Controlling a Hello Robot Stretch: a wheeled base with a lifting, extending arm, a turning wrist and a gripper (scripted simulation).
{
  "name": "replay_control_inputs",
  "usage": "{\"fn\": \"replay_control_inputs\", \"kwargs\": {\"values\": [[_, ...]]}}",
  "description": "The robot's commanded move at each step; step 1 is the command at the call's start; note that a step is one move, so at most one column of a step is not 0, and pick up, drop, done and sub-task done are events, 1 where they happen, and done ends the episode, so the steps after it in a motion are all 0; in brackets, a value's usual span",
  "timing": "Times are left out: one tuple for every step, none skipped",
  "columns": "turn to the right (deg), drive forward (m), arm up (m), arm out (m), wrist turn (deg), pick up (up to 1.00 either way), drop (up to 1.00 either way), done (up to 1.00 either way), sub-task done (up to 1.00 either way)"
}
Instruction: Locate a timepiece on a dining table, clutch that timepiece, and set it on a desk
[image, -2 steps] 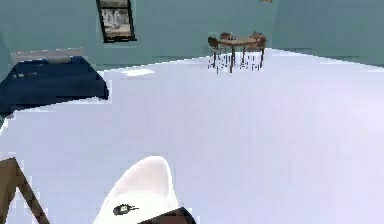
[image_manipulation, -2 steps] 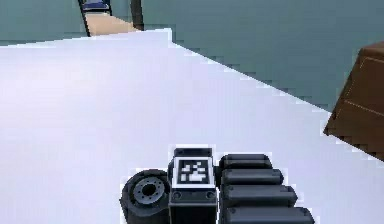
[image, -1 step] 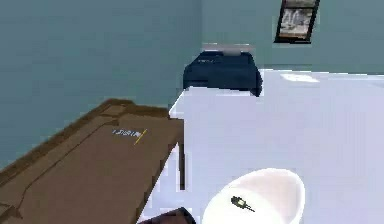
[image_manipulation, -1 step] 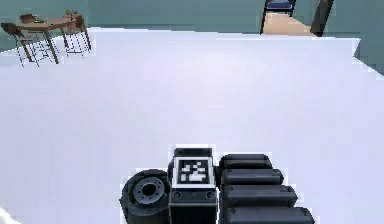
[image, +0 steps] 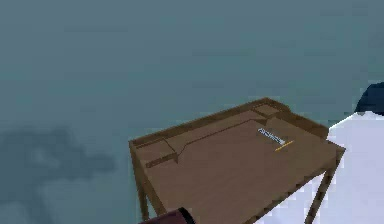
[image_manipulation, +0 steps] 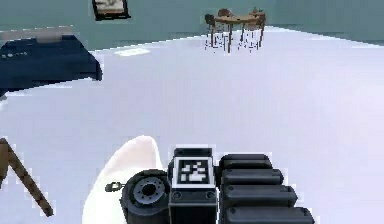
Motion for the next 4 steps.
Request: {"fn": "replay_control_inputs", "kwargs": {"values": [[-3.0, 0.00, 0.00, 0.00, 0.0, 0.00, 0.00, 0.00, 0.00], [45.0, 0.00, 0.00, 0.00, 0.0, 0.00, 0.00, 0.00, 0.00], [42.0, 0.00, 0.00, 0.00, 0.0, 0.00, 0.00, 0.00, 0.00], [-45.0, 0.00, 0.00, 0.00, 0.0, 0.00, 0.00, 0.00, 0.00]]}}
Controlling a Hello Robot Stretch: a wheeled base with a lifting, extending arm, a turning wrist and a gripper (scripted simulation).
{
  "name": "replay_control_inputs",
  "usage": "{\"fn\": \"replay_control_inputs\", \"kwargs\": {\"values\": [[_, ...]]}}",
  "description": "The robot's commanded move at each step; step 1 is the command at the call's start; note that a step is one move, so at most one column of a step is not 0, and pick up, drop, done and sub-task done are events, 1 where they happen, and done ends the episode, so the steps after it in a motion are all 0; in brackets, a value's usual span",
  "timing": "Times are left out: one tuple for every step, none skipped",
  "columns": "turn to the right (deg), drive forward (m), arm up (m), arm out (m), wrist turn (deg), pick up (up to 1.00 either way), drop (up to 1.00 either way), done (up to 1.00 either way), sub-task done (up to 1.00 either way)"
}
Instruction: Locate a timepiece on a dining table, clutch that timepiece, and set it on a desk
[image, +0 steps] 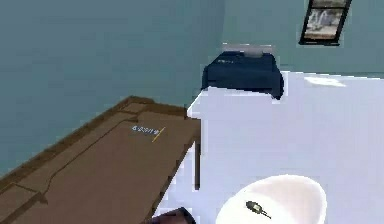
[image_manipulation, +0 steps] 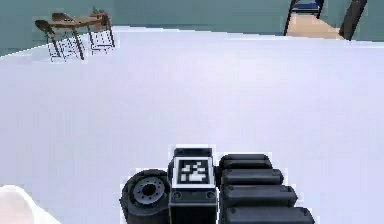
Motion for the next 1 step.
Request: {"fn": "replay_control_inputs", "kwargs": {"values": [[-42.0, 0.00, 0.00, 0.00, 0.0, 0.00, 0.00, 0.00, 0.00]]}}
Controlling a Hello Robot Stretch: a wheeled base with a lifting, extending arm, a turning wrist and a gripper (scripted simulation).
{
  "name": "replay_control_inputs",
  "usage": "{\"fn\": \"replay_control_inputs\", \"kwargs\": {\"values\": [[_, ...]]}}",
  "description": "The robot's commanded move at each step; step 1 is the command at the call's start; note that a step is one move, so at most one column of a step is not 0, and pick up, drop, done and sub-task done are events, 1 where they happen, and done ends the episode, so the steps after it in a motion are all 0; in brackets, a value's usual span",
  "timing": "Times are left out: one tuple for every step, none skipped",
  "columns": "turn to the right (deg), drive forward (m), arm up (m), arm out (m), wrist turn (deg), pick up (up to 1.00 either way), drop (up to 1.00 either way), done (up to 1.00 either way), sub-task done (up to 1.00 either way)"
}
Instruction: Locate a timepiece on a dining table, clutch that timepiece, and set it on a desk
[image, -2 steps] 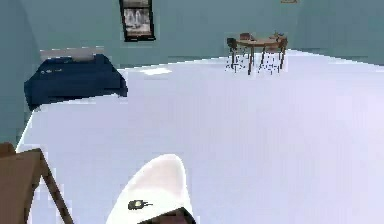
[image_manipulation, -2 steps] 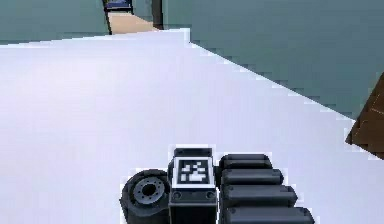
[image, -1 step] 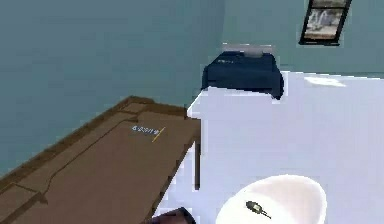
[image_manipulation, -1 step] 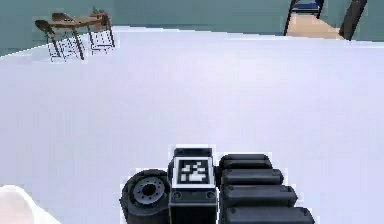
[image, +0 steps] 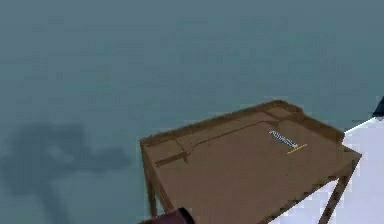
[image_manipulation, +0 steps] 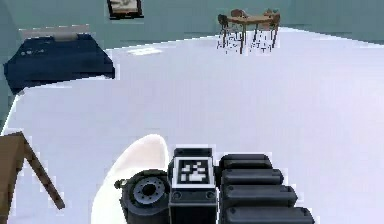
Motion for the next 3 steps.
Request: {"fn": "replay_control_inputs", "kwargs": {"values": [[45.0, 0.00, 0.00, 0.00, 0.0, 0.00, 0.00, 0.00, 0.00], [45.0, 0.00, 0.00, 0.00, 0.0, 0.00, 0.00, 0.00, 0.00], [3.0, 0.00, 0.00, 0.00, 0.0, 0.00, 0.00, 0.00, 0.00]]}}
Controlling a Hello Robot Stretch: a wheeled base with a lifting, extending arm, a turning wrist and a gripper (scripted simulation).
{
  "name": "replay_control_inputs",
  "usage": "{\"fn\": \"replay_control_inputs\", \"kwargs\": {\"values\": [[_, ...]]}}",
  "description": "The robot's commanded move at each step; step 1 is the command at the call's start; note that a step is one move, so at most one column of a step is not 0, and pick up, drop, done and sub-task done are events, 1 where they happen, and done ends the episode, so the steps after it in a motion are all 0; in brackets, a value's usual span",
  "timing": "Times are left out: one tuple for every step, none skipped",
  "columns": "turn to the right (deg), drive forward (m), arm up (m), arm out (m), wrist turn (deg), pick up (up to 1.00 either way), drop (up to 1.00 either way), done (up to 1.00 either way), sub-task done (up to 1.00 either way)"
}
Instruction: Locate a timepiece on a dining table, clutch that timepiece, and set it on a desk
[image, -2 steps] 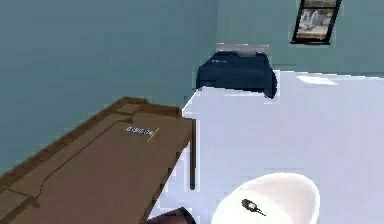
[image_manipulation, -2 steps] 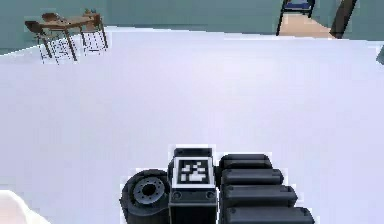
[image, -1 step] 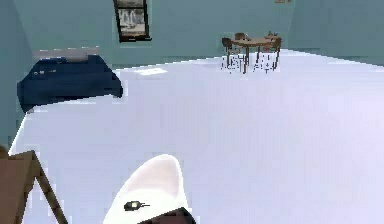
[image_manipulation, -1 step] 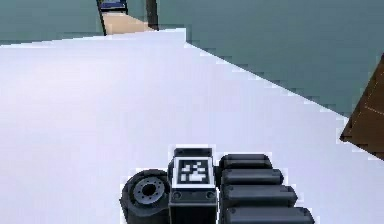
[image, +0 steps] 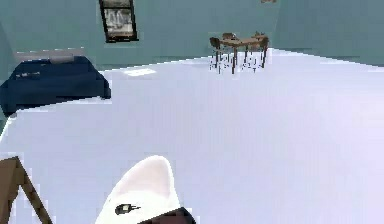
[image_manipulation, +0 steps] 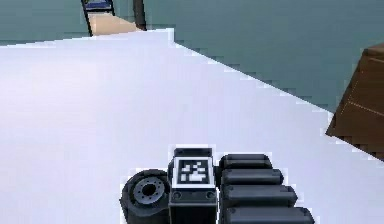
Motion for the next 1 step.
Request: {"fn": "replay_control_inputs", "kwargs": {"values": [[-45.0, 0.00, 0.00, 0.00, 0.0, 0.00, 0.00, 0.00, 0.00]]}}
